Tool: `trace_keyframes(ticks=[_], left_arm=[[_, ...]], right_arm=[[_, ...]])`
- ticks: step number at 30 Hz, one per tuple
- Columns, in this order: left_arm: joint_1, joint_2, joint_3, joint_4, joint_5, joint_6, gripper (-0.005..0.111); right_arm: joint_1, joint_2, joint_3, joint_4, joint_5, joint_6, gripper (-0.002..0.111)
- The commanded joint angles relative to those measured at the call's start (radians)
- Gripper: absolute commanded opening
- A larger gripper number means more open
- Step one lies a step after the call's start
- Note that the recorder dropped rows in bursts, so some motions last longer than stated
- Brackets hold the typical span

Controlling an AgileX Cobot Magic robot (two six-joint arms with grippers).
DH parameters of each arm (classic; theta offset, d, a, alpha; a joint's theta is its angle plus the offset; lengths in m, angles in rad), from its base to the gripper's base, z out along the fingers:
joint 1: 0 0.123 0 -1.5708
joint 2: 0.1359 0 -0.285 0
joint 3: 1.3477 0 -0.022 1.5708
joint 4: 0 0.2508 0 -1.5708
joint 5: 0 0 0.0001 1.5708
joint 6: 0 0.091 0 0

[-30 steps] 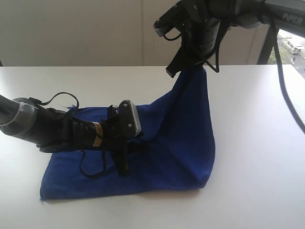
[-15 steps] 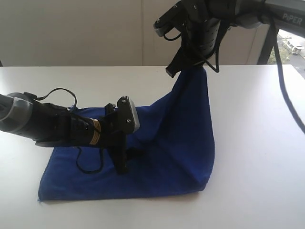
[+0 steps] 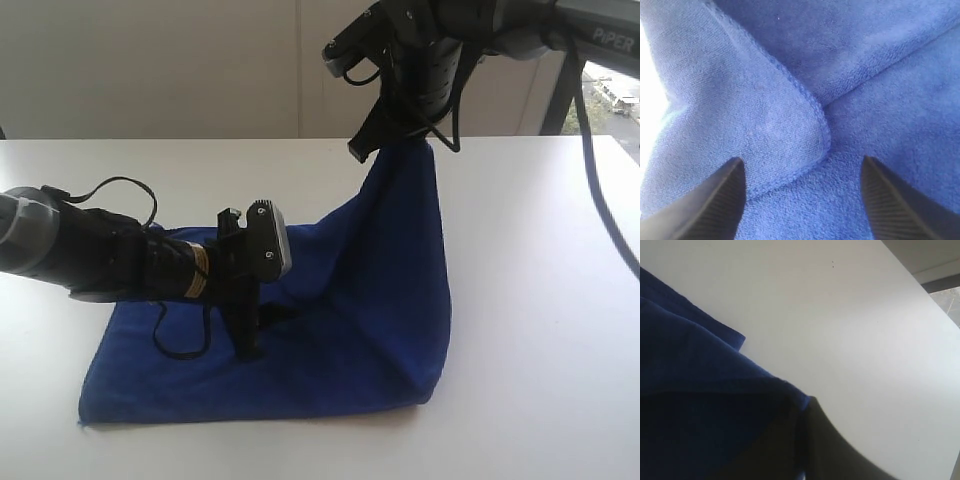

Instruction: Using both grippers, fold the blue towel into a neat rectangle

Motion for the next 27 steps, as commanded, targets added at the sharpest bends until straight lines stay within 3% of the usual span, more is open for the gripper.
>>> trace_keyframes(ticks=[1, 14, 27], left_arm=[[0.000, -0.004, 0.003, -0.052, -0.004, 0.064, 0.064], [0.000, 0.059, 0.003, -0.174, -0.080, 0.130, 0.057], [0.000, 0.055, 0.003, -0.037, -0.056, 0.081, 0.056]], right_arm=[[-0.006, -0.011, 0.000, 0.000, -0.017, 0.021, 0.000], [-0.006, -0.016, 0.000, 0.000, -0.032, 0.045, 0.000], [-0.006, -0.016, 0.000, 0.000, -0.034, 0.045, 0.000]])
